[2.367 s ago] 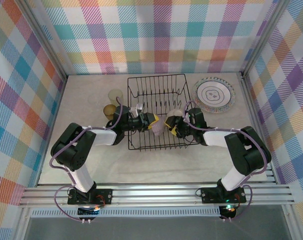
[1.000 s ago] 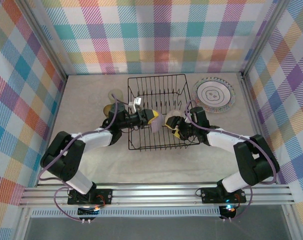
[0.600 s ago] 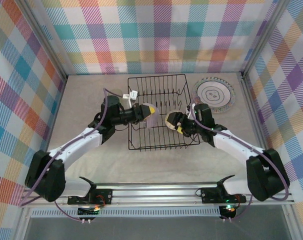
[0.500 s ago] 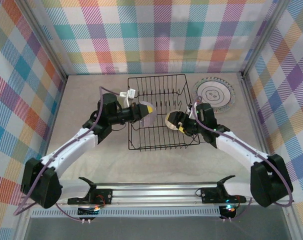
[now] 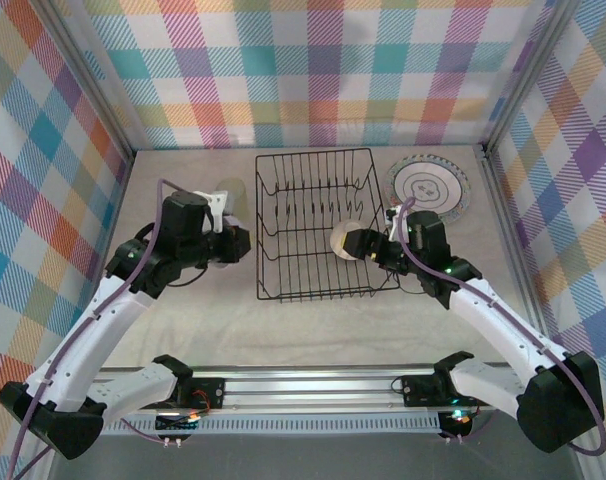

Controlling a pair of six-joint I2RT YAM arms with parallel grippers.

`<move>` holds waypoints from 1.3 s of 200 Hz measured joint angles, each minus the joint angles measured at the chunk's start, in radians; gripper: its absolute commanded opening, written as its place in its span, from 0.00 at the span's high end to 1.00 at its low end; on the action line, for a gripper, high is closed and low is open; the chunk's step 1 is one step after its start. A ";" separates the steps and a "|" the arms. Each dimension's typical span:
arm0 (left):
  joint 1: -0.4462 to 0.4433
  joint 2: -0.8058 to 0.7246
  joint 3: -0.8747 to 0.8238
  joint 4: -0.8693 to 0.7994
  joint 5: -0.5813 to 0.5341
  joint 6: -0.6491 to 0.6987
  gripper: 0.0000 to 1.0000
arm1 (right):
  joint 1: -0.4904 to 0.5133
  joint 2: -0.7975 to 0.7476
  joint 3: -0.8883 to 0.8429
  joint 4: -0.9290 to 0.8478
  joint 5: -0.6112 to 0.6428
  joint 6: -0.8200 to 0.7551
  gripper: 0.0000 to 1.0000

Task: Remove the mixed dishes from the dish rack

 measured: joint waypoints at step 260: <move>0.021 0.615 -0.085 0.069 -0.287 0.169 1.00 | -0.001 -0.024 -0.050 -0.019 -0.032 -0.055 0.01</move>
